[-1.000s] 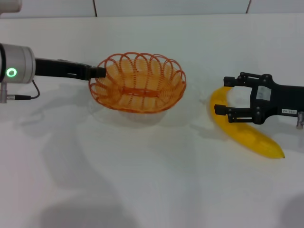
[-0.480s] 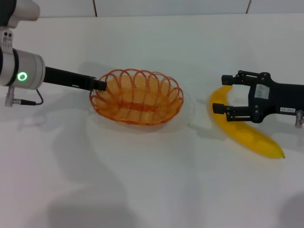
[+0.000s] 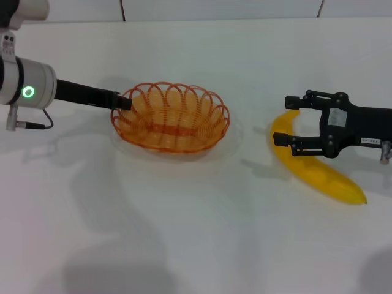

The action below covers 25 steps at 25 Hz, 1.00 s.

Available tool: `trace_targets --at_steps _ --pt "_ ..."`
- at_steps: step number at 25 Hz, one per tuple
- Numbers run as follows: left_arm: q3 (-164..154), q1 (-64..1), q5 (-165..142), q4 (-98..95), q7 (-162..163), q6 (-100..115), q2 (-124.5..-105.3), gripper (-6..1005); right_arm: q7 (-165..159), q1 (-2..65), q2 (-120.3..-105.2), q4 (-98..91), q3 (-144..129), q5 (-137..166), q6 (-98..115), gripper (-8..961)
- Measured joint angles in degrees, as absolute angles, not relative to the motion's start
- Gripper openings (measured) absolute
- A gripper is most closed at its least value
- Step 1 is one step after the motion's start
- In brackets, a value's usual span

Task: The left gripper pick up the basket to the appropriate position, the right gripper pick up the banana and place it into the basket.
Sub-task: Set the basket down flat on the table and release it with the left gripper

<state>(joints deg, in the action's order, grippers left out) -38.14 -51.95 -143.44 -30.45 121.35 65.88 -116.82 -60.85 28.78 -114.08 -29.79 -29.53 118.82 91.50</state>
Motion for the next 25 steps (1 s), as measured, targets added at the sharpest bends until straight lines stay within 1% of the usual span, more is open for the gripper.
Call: trace_targets --at_steps 17,23,25 --pt "-41.0 -53.1 -143.1 -27.0 122.1 60.1 -117.08 115 -61.1 28.8 -114.05 -29.8 -29.5 118.2 91.4 771" --pt "-41.1 -53.4 -143.3 -26.3 122.2 59.9 -117.11 205 -61.1 28.8 -114.08 -29.8 -29.5 118.1 91.4 769" --pt "-41.1 -53.5 -143.3 -25.9 122.2 59.9 -117.12 205 -61.1 28.8 -114.08 -29.8 -29.5 118.1 91.4 768"
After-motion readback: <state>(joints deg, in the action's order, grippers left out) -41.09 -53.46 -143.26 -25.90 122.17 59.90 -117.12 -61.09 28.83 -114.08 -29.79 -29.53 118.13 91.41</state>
